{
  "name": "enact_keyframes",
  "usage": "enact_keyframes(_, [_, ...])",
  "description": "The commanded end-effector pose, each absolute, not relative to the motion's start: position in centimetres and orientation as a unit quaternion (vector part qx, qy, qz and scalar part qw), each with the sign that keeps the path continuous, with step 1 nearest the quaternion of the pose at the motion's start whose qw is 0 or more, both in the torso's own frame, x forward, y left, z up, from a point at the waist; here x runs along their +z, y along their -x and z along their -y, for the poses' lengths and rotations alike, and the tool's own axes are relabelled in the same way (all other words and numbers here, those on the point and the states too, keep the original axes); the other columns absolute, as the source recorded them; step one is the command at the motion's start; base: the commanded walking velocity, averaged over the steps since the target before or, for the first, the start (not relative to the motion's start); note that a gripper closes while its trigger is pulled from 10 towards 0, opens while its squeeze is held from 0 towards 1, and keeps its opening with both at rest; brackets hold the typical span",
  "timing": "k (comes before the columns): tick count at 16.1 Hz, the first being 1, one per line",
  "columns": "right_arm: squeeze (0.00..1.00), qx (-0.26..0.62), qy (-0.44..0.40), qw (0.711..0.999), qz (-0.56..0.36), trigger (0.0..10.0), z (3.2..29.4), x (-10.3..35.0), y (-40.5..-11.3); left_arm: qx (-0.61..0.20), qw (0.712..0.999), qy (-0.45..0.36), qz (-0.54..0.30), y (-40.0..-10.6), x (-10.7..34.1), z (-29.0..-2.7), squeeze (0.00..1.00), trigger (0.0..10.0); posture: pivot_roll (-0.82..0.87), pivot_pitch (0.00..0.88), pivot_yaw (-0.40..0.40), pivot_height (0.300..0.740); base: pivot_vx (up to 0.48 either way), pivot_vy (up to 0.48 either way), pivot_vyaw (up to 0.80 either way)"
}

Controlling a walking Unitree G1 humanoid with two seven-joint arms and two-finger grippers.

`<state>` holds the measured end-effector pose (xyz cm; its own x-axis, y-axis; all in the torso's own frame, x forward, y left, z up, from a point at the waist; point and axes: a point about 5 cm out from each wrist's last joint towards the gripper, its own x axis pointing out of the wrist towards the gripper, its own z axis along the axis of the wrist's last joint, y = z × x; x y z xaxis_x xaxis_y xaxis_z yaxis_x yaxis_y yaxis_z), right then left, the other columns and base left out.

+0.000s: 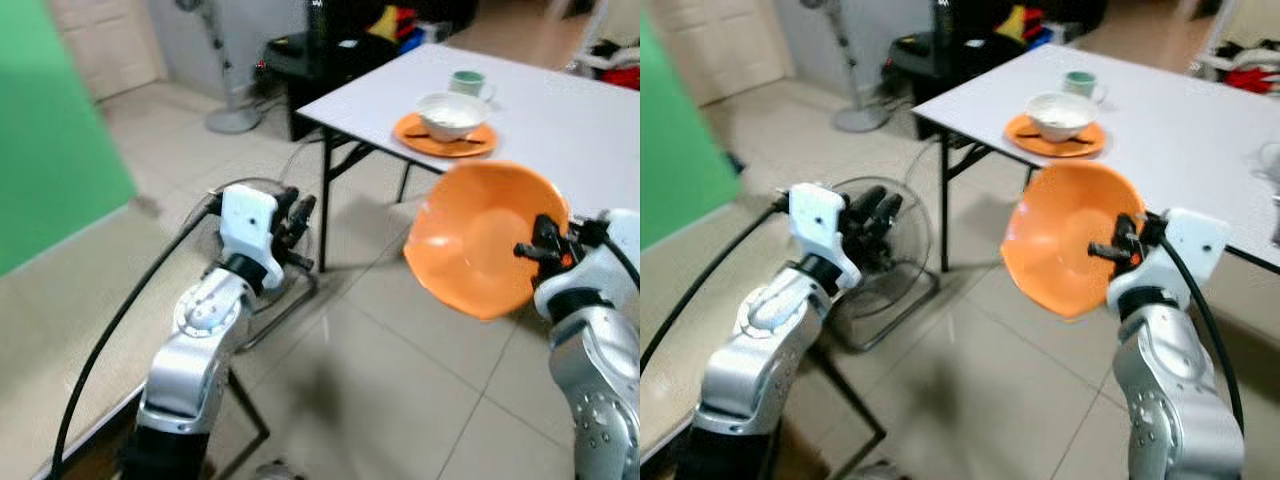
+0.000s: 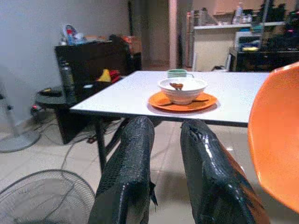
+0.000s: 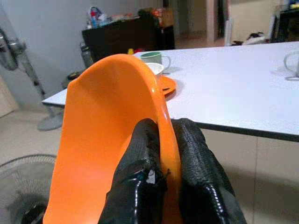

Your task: Setting the table

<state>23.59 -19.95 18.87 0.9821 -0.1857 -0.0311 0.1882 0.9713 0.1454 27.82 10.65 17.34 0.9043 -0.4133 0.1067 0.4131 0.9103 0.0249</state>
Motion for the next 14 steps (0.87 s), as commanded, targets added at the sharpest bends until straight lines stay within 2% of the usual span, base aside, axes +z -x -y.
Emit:
enact_keyframes(1, [0.0,-0.089,-0.073,0.993,0.008,10.0,19.9,19.5,-23.5,-0.213,0.976,-0.001,0.053,-27.9,17.4,-10.7,0.0,10.0,-0.01,0.0,0.029,0.74,0.304,0.0,-0.8])
enact_keyframes(14, [0.0,-0.093,-0.072,0.993,0.002,10.0,20.1,19.8,-23.5,-0.198,0.979,0.002,0.045,-27.8,17.0,-11.7,0.0,10.0,-0.03,0.0,0.024,0.74,0.315,0.0,-0.8])
